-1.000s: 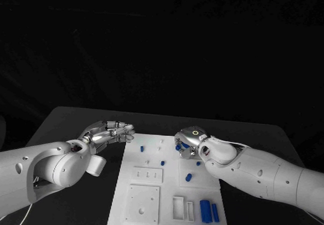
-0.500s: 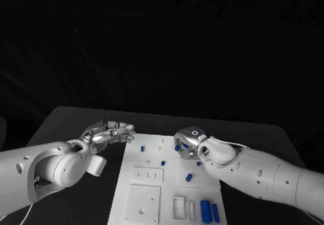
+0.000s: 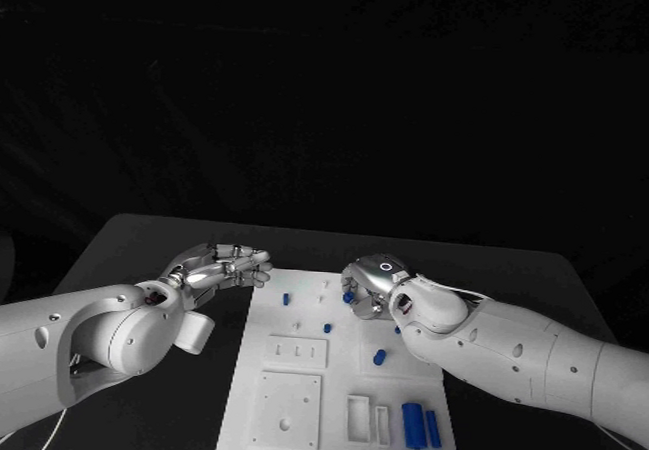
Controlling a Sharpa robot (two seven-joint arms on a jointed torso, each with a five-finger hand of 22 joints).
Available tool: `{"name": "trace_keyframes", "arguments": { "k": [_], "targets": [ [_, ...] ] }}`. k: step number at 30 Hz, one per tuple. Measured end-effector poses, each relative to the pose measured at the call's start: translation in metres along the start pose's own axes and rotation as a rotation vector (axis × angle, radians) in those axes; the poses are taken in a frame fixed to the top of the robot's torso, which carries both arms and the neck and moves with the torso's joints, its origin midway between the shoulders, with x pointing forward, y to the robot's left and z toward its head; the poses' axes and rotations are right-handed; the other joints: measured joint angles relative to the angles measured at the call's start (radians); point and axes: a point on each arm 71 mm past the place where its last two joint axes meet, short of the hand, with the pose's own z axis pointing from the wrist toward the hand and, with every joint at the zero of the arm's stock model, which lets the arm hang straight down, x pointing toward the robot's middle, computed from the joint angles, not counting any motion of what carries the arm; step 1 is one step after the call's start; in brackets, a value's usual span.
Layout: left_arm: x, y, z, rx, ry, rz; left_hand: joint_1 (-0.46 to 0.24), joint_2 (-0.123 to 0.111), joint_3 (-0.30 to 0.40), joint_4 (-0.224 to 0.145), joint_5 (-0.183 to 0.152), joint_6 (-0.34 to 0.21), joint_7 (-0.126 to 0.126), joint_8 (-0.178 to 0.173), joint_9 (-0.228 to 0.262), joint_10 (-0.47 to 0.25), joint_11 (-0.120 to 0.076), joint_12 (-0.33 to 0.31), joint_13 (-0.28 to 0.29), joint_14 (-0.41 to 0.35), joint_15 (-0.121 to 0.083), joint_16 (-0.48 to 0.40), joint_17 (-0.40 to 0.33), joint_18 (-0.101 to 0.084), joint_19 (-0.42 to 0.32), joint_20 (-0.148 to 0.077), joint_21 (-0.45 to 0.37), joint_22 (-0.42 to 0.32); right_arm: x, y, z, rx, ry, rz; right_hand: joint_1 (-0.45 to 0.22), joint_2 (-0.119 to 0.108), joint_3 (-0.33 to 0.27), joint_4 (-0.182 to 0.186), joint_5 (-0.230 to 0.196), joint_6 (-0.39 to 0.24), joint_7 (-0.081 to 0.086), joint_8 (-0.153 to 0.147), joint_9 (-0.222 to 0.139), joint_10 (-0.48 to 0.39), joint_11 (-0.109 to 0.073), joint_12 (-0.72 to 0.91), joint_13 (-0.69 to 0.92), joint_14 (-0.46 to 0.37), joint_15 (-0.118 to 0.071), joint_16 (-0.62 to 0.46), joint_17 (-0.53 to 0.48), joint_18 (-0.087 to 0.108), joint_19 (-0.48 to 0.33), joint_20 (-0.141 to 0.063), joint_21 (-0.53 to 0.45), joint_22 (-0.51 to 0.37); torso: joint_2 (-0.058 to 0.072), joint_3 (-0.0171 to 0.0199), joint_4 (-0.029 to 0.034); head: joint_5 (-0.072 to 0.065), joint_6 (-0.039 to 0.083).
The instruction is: Assemble the parts on the task board
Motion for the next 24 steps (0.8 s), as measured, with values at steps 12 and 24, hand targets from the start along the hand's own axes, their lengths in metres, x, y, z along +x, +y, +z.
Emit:
{"name": "trace_keyframes", "arguments": {
  "k": [12,24],
  "targets": [
    [0.0,0.0,0.0,-0.001,0.0,0.001,0.0,0.0,0.0,0.0,0.0,0.0,0.0,0.0,-0.001,0.003,0.003,-0.004,0.0,0.0,0.0,0.0,0.001,-0.006,0.0,0.0,0.0,0.001,-0.013,0.02,0.015,0.008,-0.064,-0.009,0.0,0.0,0.013,0.002,-0.004,0.005,-0.005,0.0,0.0,0.036,0.0,-0.001,0.007,-0.017,-0.014,0.0,-0.003,-0.004,-0.003,-0.004,0.014,0.0,0.0,0.0002,-0.0017,-0.001,0.007],
    [0.004,0.0,0.002,0.0,0.01,0.001,0.0,0.0,-0.002,0.002,0.0,0.0,0.0,0.0,-0.001,0.003,0.003,-0.004,0.0,0.0,0.0,0.0,0.001,-0.006,0.0,0.0,0.0,0.001,-0.014,0.034,0.031,0.021,-0.089,-0.042,0.0,0.0,0.021,0.004,0.0,0.005,-0.005,0.0,0.0,0.035,0.0,-0.001,0.011,-0.017,-0.014,0.002,-0.004,-0.004,-0.001,-0.006,0.019,0.0,0.002,-0.0013,0.0019,-0.001,0.011]
  ]
}}
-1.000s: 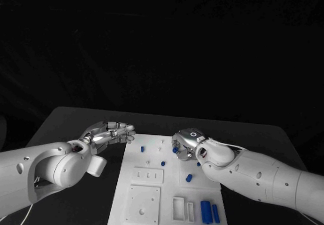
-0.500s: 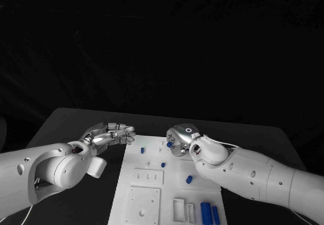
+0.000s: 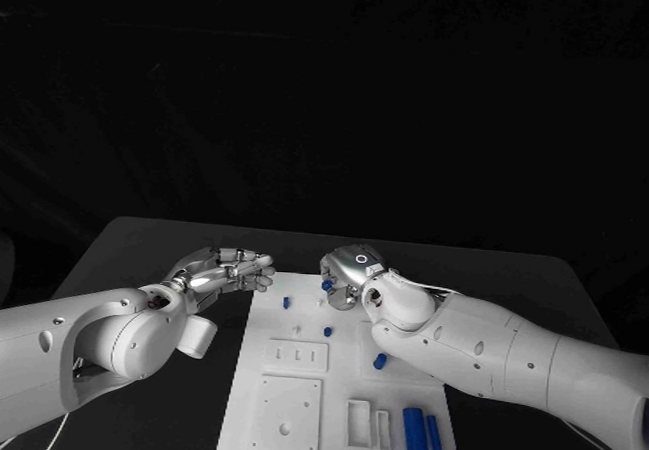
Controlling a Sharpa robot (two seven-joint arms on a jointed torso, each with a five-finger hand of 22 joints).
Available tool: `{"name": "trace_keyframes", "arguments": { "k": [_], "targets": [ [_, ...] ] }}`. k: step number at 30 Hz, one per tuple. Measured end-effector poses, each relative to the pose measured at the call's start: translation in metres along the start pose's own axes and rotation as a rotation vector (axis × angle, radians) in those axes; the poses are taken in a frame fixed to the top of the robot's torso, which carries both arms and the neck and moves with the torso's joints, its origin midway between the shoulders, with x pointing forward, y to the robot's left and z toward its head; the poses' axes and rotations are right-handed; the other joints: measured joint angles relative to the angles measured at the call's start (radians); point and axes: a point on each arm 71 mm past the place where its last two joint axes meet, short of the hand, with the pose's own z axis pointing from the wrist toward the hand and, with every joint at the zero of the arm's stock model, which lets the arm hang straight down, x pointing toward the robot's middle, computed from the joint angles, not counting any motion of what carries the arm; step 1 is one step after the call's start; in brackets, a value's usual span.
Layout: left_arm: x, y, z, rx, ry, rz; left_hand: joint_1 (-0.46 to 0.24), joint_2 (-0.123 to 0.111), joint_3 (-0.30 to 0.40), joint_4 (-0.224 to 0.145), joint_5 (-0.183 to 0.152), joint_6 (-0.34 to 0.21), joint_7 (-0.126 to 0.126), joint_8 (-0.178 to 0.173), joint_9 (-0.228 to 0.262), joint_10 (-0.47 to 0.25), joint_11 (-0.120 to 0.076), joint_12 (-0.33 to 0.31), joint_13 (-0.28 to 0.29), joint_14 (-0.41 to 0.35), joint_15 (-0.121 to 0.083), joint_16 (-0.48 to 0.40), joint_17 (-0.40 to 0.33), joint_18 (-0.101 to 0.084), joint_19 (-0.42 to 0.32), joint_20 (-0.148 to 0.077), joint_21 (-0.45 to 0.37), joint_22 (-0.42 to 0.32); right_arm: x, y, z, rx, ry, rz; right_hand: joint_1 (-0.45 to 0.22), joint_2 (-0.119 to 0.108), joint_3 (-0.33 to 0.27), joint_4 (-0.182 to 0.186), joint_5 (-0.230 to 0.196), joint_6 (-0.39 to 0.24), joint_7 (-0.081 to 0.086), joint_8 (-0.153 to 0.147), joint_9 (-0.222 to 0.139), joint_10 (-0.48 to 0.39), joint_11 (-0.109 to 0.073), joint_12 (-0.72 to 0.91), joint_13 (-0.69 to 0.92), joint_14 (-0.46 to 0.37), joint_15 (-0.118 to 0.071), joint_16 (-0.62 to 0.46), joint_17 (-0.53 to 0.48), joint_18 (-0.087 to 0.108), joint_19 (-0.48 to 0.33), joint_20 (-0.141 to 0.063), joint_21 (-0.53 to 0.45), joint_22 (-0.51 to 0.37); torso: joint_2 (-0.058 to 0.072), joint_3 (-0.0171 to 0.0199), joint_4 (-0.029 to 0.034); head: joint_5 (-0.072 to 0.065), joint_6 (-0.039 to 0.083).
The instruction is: Assemble the parts on the task board
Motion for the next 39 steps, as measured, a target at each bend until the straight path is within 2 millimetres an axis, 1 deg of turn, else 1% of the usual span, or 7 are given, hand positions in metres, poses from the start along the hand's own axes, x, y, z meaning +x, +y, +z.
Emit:
{"name": "trace_keyframes", "arguments": {
  "k": [3,9,18,25,28,29,39],
  "targets": [
    [0.0,0.0,0.0,0.0,0.0,0.0,0.0,0.0,0.0,0.0,0.0,0.0,0.0,0.0,0.0,0.0,0.0,0.0,0.0,0.0,0.0,0.0,0.0,0.0,0.0,0.0,0.0,0.0,0.0,0.001,0.002,0.002,-0.002,-0.007,0.0,0.0,0.0,0.0,0.0,0.0,0.0,0.0,0.0,0.0,0.0,0.0,0.001,0.0,0.0,0.001,0.0,0.0,0.0,0.0,0.0,0.0,0.001,-0.0005,0.0012,0.002,0.0],
    [0.001,0.0,0.001,0.0,0.002,0.001,0.004,0.004,0.0,0.0,0.0,0.0,0.0,0.0,-0.001,0.0,0.0,0.0,0.0,0.0,0.0,0.0,0.001,0.0,0.0,0.0,0.0,0.0,-0.002,0.0,0.006,0.011,-0.007,-0.022,0.0,0.0,0.0,0.0,0.0,0.0,0.0,0.0,0.0,0.0,0.0,0.0,0.001,0.0,0.0,0.001,-0.001,0.0,-0.001,-0.003,0.0,0.0,0.002,-0.0037,0.0028,0.003,0.0],
    [0.002,-0.001,0.001,0.002,0.006,0.003,0.004,0.004,-0.003,0.003,0.0,0.0,0.0,-0.004,-0.001,0.004,-0.004,0.0,0.0,0.0,0.0,-0.004,0.001,-0.001,0.0,0.0,0.0,0.001,-0.001,-0.001,0.009,0.02,-0.003,-0.035,-0.003,-0.006,0.003,0.003,0.0,0.0,0.0,0.0,0.0,0.0,0.0,0.0,0.002,0.0,0.0,0.001,-0.001,0.0,-0.002,-0.005,0.005,0.0,0.003,-0.0036,0.0016,0.006,0.0],
    [0.002,-0.002,0.002,0.004,0.006,0.005,0.004,0.004,-0.003,0.003,0.0,0.0,0.0,-0.004,-0.002,0.004,-0.004,0.0,0.0,0.0,0.0,-0.004,0.001,-0.001,0.0,0.0,0.0,0.001,0.001,-0.002,0.01,0.027,0.008,-0.045,-0.004,-0.007,0.003,0.003,0.0,0.0,0.0,-0.001,0.0,0.0,0.0,-0.004,0.004,0.0,0.0,0.001,-0.002,0.0,-0.002,-0.005,0.005,0.0,0.004,-0.0032,0.0028,0.007,-0.004],
    [0.002,-0.002,0.002,0.005,0.006,0.005,0.004,0.004,-0.003,0.003,0.0,0.0,0.0,-0.004,-0.002,0.004,-0.004,-0.003,0.0,0.0,0.0,-0.004,0.002,0.002,0.0,0.0,0.0,0.001,0.001,-0.002,0.01,0.027,0.008,-0.046,-0.004,-0.007,0.003,0.003,0.0,0.0,0.0,-0.003,0.0,0.0,0.0,-0.005,0.004,0.0,0.0,0.001,-0.002,0.0,-0.002,-0.005,0.005,0.0,0.005,-0.0035,0.0035,0.008,-0.006],
    [0.002,-0.002,0.002,0.005,0.006,0.005,0.004,0.004,-0.003,0.003,0.0,0.0,0.0,-0.004,-0.002,0.004,-0.004,-0.004,0.0,0.0,0.0,-0.004,0.002,0.008,0.0,0.0,0.0,0.001,0.001,-0.002,0.011,0.027,0.008,-0.046,-0.004,-0.007,0.003,0.003,0.0,0.0,0.0,-0.003,0.0,0.0,0.0,-0.005,0.004,0.001,0.0,0.001,-0.002,0.0,-0.002,-0.005,0.005,0.0,0.005,-0.0035,0.0036,0.009,-0.007],
    [0.002,-0.003,0.002,0.005,0.006,0.007,0.004,0.004,-0.003,0.003,0.0,0.0,0.0,-0.004,-0.002,0.004,-0.004,-0.004,0.0,0.0,0.0,-0.004,0.002,0.008,0.0,0.0,0.0,0.0,0.001,-0.001,0.01,0.022,0.018,-0.049,-0.008,-0.011,0.002,0.003,0.0,0.001,0.0,-0.007,0.0,-0.002,-0.002,-0.005,0.008,0.002,0.002,0.001,-0.003,0.0,-0.002,-0.005,0.005,0.0,0.005,-0.0035,0.0017,0.014,-0.011]
  ]
}}
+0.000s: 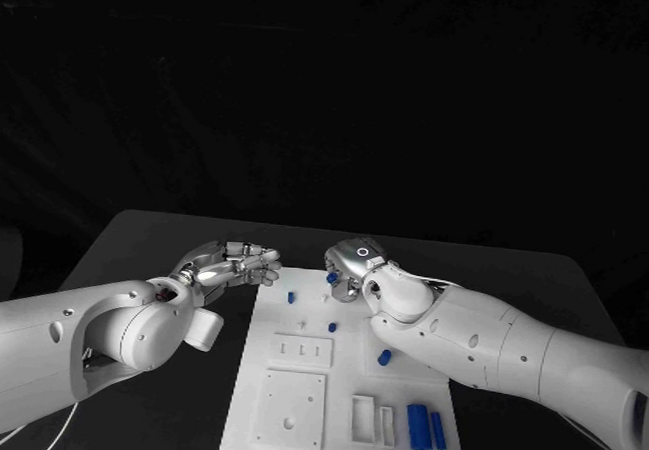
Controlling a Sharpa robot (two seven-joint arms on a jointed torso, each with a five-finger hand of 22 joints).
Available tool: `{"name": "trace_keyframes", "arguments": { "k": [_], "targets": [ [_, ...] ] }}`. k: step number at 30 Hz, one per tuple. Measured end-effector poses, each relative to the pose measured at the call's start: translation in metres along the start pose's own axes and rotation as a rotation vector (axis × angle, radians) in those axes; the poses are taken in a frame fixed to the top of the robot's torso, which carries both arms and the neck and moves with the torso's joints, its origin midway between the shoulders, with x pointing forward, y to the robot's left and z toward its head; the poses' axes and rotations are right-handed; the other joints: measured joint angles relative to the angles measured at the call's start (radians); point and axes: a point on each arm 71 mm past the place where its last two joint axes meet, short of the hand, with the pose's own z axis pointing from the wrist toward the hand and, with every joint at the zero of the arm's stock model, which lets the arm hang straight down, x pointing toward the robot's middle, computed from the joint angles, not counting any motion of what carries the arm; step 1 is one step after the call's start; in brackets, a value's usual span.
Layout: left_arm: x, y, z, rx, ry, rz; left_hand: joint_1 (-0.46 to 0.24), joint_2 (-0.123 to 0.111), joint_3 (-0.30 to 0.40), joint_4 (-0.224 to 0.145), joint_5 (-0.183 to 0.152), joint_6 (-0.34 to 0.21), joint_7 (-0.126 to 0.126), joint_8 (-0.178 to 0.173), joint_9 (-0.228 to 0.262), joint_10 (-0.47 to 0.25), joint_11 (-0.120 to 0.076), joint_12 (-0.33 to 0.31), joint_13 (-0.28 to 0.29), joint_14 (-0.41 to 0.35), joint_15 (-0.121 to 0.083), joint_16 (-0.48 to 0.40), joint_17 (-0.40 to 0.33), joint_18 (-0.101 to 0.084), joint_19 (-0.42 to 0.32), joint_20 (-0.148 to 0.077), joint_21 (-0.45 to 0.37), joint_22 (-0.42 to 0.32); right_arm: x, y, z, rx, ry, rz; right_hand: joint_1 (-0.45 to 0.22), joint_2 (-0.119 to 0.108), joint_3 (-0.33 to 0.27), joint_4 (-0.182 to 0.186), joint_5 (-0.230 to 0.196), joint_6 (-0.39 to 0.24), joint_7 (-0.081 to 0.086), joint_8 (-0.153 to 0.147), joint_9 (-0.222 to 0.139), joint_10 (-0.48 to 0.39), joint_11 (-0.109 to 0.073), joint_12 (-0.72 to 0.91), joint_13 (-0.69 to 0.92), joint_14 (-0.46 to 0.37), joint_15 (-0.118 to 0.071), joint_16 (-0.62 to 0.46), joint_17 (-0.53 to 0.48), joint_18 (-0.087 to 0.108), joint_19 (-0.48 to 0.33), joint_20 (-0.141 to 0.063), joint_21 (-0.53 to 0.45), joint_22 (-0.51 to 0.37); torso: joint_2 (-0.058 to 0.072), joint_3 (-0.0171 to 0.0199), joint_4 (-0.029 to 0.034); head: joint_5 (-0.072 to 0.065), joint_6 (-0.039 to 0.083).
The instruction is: Assemble the parts on the task board
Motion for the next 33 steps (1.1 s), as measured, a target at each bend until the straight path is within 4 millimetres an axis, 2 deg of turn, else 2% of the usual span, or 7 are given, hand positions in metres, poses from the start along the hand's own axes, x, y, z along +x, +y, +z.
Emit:
{"name": "trace_keyframes", "arguments": {
  "k": [20,23,26,28,30,33],
  "targets": [
    [-0.0009,-0.0006,0.0006,0.001,-0.002,0.002,0.004,-0.004,-0.003,0.003,0.0,0.0,0.0,0.0,-0.001,0.0,0.0,0.0,0.0,0.0,0.0,0.0,0.001,-0.001,0.0,0.0,0.0,0.001,0.0024,0.0029,0.0,-0.008,0.014,0.0,-0.001,-0.001,0.003,0.003,0.0,0.0,0.0,0.002,0.0,0.0,0.0,-0.004,0.0,0.0,0.0,0.0,-0.001,0.0,0.0,0.0,0.004,0.0,0.0,0.0,-0.0013,0.004,-0.001],
    [-0.0009,-0.0006,0.0007,0.001,-0.002,0.002,0.004,-0.004,-0.003,0.003,0.0,0.0,0.0,0.0,-0.001,0.0,0.0,0.0,0.0,0.0,0.0,-0.003,0.001,-0.002,0.0,0.0,0.0,0.001,0.003,0.0031,0.0005,-0.007,0.016,0.001,-0.001,-0.001,0.003,0.003,0.0,0.0,0.0,0.002,0.0,-0.006,0.006,-0.009,0.0,0.0,0.0,0.0,-0.005,0.0,-0.005,-0.002,0.004,0.0,0.0,-0.0001,-0.0012,0.004,0.0],
    [-0.0009,-0.0007,0.0006,0.001,-0.002,0.003,0.004,-0.004,-0.003,0.003,0.0,0.0,0.0,0.0,-0.002,0.0,0.0,0.0,0.0,0.0,0.0,-0.004,0.002,-0.002,0.0,0.0,-0.003,0.001,0.0041,0.0035,0.001,-0.007,0.02,0.002,0.008,-0.01,0.005,0.002,0.0,-0.016,0.017,-0.01,0.001,-0.027,0.018,-0.029,-0.001,-0.001,0.001,0.0,-0.008,0.0,-0.011,-0.001,0.004,0.0,0.0,-0.0008,-0.0012,0.004,0.0],
    [-0.001,-0.0007,0.0006,0.001,-0.002,0.003,0.004,-0.004,-0.003,0.003,0.0,0.0,0.0,0.0,-0.002,0.0,0.0,0.0,0.0,0.0,0.0,-0.004,0.002,-0.002,0.0,0.0,-0.003,0.001,0.0048,0.0033,0.0011,-0.007,0.023,0.003,0.006,-0.025,0.001,0.008,0.006,-0.033,0.03,-0.025,0.026,-0.046,0.023,-0.044,-0.003,-0.003,0.011,0.0,-0.009,-0.001,-0.013,-0.002,0.004,0.0,0.0,-0.0007,-0.0011,0.004,0.001],
    [-0.001,-0.0008,0.0006,0.001,-0.002,0.003,0.004,-0.004,-0.005,0.005,0.0,0.0,0.0,0.0,-0.002,0.0,0.0,0.0,0.0,0.0,0.0,-0.004,0.002,-0.003,0.0,0.0,-0.003,0.001,0.0056,0.0029,0.0012,-0.006,0.027,0.004,-0.001,-0.046,-0.011,0.015,0.009,-0.055,0.036,-0.035,0.028,-0.058,0.022,-0.057,-0.011,0.0,0.019,0.0,-0.01,-0.001,-0.015,0.0,0.004,0.0,0.0,-0.0007,-0.0011,0.004,0.001],
    [-0.0011,-0.0009,0.0005,0.001,-0.002,0.003,0.004,-0.004,-0.005,0.005,0.0,0.0,0.0,0.0,-0.002,0.0,0.0,-0.003,0.0,0.0,0.0,-0.004,0.002,-0.003,0.0,0.0,-0.003,0.001,0.0071,0.0018,0.001,-0.002,0.033,0.006,-0.012,-0.057,-0.02,0.017,0.004,-0.066,0.042,-0.043,0.019,-0.063,0.023,-0.06,-0.012,-0.002,0.021,0.0,-0.012,-0.001,-0.015,0.0,0.004,0.0,0.0,-0.0007,-0.0012,0.005,0.001]
  ]
}}
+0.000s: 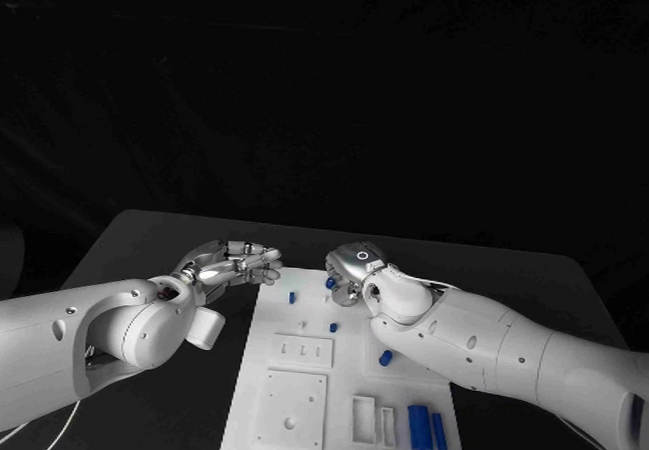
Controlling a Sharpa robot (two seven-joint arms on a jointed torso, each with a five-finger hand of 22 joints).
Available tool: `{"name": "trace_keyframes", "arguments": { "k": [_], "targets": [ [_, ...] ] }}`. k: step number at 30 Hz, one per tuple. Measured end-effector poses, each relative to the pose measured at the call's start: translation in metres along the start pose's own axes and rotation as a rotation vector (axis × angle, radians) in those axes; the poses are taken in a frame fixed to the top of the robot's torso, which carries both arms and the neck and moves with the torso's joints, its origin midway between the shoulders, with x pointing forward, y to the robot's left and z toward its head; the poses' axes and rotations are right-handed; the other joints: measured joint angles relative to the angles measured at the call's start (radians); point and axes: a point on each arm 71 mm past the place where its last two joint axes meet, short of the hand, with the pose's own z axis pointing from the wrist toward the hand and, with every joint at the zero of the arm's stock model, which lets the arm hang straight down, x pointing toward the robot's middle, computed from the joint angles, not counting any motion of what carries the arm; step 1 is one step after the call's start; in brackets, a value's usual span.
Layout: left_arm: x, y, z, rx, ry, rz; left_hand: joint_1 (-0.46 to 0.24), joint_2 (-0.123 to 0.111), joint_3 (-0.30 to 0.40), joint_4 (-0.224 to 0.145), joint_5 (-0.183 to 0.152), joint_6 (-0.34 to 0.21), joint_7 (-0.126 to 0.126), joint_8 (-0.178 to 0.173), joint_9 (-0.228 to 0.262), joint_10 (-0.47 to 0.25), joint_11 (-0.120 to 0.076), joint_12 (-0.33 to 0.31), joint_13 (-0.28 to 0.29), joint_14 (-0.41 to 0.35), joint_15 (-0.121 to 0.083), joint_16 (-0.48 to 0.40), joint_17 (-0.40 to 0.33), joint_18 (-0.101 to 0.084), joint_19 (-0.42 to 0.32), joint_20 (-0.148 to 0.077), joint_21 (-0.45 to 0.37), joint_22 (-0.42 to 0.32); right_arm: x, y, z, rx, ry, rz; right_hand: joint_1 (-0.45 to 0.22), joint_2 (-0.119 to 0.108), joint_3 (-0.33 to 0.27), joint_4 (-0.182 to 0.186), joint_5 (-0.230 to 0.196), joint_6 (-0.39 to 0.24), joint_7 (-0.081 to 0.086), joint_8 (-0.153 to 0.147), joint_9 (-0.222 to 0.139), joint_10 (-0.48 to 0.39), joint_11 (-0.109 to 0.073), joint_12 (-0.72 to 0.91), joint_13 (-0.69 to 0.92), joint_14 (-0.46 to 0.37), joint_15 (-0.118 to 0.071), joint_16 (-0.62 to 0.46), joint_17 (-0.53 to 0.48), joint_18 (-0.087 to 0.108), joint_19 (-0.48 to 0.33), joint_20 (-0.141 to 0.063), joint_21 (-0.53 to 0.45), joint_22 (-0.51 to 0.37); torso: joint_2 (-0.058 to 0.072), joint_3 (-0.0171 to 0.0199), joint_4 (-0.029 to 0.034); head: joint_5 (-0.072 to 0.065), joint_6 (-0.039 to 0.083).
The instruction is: Assemble the parts on the task board
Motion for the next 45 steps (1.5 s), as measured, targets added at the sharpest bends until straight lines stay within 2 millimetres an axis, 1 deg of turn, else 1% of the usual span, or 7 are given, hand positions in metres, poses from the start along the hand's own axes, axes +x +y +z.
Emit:
{"name": "trace_keyframes", "arguments": {
  "k": [3,8,20,28,34,41,45],
  "targets": [
    [0.0,0.0,0.0,0.0,0.0,0.0,0.0,0.0,0.0,0.0,0.0,0.0,0.0,0.0,0.0,0.0,0.0,0.0,0.0,0.0,0.0,0.0,0.0,0.0,0.0,0.0,0.0,0.0,0.001,-0.001,0.0,0.003,0.003,0.004,-0.001,-0.016,-0.013,0.007,0.0,-0.02,0.009,-0.009,-0.004,-0.026,0.009,-0.001,-0.005,-0.001,0.011,0.0,-0.002,-0.007,-0.004,0.004,0.0,0.0,0.0,0.0,-0.0001,0.001,0.0],
    [0.0,0.0,0.0,0.0,-0.001,0.0,0.0,0.0,0.0,0.0,0.0,0.0,0.0,0.0,0.0,0.0,0.0,0.0,0.0,0.0,0.0,0.0,0.0,-0.005,0.0,0.0,0.0,0.001,0.001,-0.001,0.0,0.005,0.005,0.011,0.003,-0.021,-0.026,0.015,0.0,-0.043,0.018,-0.021,-0.008,-0.053,0.011,-0.001,-0.014,-0.004,0.021,0.0,-0.006,-0.015,-0.008,0.005,0.0,0.0,0.0,-0.0001,-0.0005,0.002,0.0],
    [-0.002,0.0,0.0,0.0,-0.005,0.002,0.0,0.0,0.0,0.0,0.0,0.0,0.0,0.0,-0.001,0.0,0.0,0.0,0.0,0.0,0.0,0.0,0.001,-0.005,0.0,0.0,0.0,0.001,-0.002,-0.007,-0.01,-0.004,-0.007,0.041,0.007,-0.024,-0.029,0.017,0.0,-0.055,0.022,-0.027,-0.01,-0.061,0.012,-0.001,-0.019,-0.004,0.022,0.0,-0.008,-0.015,-0.009,0.005,0.0,0.0,0.0,0.0008,-0.0017,0.001,0.002],
    [-0.011,-0.001,-0.003,0.002,-0.023,0.006,0.003,-0.003,0.0,0.0,0.0,0.001,-0.001,0.0,-0.001,0.0,0.0,0.0,0.0,0.0,0.0,0.0,0.001,-0.006,0.0,0.0,0.0,0.001,-0.03,-0.033,-0.03,0.0,-0.065,0.156,0.012,-0.03,-0.039,0.018,0.0,-0.077,0.03,-0.038,-0.015,-0.066,0.025,0.007,-0.016,-0.004,0.022,0.0,-0.012,-0.015,-0.01,0.011,0.0,0.0,-0.001,0.0032,-0.0067,0.0,0.015],
    [-0.018,-0.001,-0.007,0.003,-0.039,0.01,0.011,0.0,0.0,0.0,0.0,0.004,-0.004,0.0,-0.002,0.009,-0.002,0.0,0.0,0.004,0.004,-0.004,0.004,0.002,0.0,0.0,0.0,0.002,-0.049,-0.075,-0.049,0.053,-0.078,0.229,0.012,-0.03,-0.064,0.013,0.0,-0.092,0.038,-0.043,-0.016,-0.059,0.033,0.016,-0.009,-0.004,0.022,0.0,-0.014,-0.015,-0.011,0.016,0.0,0.0,-0.002,0.0092,-0.0149,0.003,0.023],
    [-0.021,-0.002,-0.008,0.005,-0.045,0.017,0.02,-0.001,-0.003,0.003,0.0,0.01,-0.003,0.0,-0.002,0.018,-0.003,0.0,0.001,0.007,0.0,-0.004,0.006,0.008,0.003,0.003,0.0,0.003,-0.046,-0.118,-0.062,0.142,-0.026,0.286,-0.001,-0.027,-0.132,0.007,0.004,-0.094,0.037,-0.043,-0.016,0.024,0.004,0.061,0.039,-0.005,-0.006,0.008,-0.014,-0.015,-0.012,0.015,0.01,0.0,-0.005,0.0159,-0.0258,0.002,0.03],
    [-0.023,-0.002,-0.008,0.006,-0.048,0.019,0.02,-0.001,-0.003,0.003,0.0,0.01,-0.003,0.0,-0.002,0.018,-0.003,0.0,0.001,0.007,0.0,-0.004,0.006,0.008,0.003,0.003,0.0,0.004,-0.04,-0.127,-0.061,0.164,0.009,0.297,-0.007,-0.03,-0.164,0.007,0.017,-0.09,0.015,-0.043,-0.016,0.107,-0.02,0.13,0.118,-0.006,-0.031,0.008,-0.014,-0.013,-0.017,0.01,0.014,0.0,-0.005,0.0209,-0.0311,0.001,0.033]
  ]
}}
